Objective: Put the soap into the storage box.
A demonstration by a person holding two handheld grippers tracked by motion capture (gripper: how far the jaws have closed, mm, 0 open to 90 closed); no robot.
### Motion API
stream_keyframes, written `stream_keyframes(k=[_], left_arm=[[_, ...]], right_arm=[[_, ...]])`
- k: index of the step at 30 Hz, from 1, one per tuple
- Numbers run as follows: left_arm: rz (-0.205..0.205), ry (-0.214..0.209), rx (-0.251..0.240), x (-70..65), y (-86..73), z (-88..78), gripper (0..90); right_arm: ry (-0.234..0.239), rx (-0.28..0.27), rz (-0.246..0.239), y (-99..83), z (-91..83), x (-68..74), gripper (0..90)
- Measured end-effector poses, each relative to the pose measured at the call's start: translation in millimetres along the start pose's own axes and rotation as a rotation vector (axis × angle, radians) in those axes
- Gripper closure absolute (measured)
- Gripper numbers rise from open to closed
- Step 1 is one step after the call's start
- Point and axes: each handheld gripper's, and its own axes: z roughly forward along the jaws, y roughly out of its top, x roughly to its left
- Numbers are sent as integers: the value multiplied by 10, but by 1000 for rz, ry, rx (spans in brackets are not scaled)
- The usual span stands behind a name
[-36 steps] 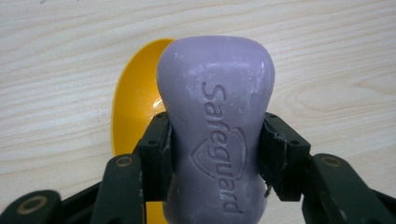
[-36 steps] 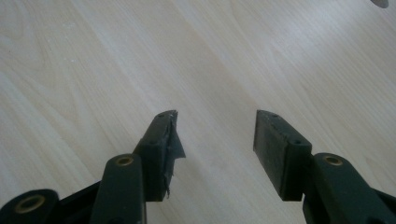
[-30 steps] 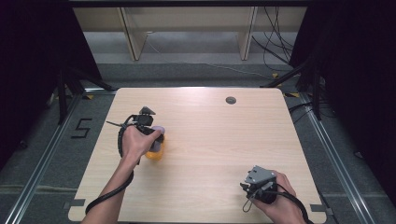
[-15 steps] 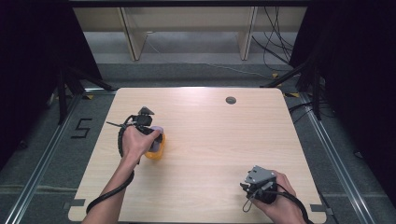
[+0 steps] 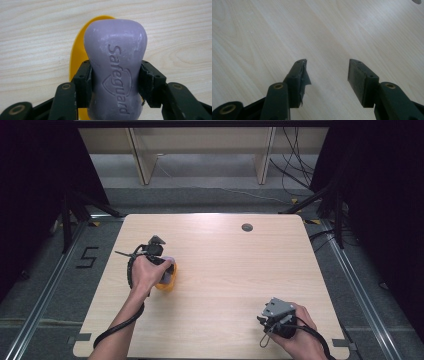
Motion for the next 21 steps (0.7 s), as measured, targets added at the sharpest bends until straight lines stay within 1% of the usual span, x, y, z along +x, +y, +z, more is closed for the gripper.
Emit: stream_keyframes(k=[1,5,6,8,11,15,16,18,21], left_arm=[[3,0,9,5,6,5,492],[-3,1,15,10,-1,37,492],[4,1,22,13,-1,41,492],[3,0,29,13,1,52,492],[13,8,21,9,-3,72,491],[26,7,39,-2,2,81,491],[33,12,32,-4,-4,93,491],[30,14,40,-10,1,101,491],[45,19,45,-6,-2,116,490]], right_arm=[[0,0,1,1,-1,1,498],[0,1,1,0,-1,1,498],[0,1,2,1,-2,1,498],[-1,1,1,1,-3,1,498],[0,1,2,1,-1,3,498],[-1,1,0,0,-2,1,497],[2,1,-2,0,0,-3,498],[-1,2,2,1,-3,4,497],[-1,1,-1,0,-3,0,496]])
